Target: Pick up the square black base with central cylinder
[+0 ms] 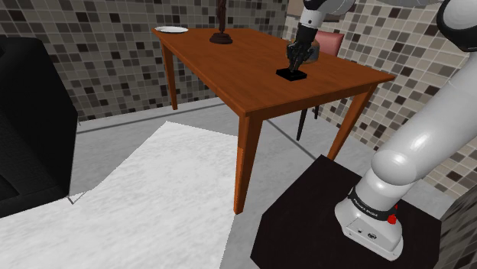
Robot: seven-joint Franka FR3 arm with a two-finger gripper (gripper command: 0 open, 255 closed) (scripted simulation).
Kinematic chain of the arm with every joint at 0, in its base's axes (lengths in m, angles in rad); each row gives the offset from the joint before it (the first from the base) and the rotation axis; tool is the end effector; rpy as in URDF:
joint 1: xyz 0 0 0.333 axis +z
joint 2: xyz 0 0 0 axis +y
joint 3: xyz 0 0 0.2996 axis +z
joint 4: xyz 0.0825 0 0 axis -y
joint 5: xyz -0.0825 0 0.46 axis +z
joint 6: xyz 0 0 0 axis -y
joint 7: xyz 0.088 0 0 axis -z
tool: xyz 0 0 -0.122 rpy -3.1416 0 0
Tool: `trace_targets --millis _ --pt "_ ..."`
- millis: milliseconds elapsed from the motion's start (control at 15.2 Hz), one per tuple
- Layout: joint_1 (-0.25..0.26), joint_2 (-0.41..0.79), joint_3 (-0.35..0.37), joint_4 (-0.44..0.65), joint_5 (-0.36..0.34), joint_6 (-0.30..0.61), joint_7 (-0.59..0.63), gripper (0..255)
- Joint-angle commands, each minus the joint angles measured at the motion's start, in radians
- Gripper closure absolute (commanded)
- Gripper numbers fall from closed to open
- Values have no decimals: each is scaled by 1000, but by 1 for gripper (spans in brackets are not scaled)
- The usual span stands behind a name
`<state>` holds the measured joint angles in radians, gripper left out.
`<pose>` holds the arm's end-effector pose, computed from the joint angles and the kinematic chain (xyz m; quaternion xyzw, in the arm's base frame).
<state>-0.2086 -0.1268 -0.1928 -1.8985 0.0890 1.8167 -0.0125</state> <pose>0.5590 -0.2316 0.5109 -0.9776 0.2021 -0.0321 0.0499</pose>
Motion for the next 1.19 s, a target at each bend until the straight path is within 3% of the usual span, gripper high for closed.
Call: trace_targets --millis 0,1122 --pt "0 0 0 0 0 0 -1 255" --pt "0 29 -3 237 3 -208 14 255"
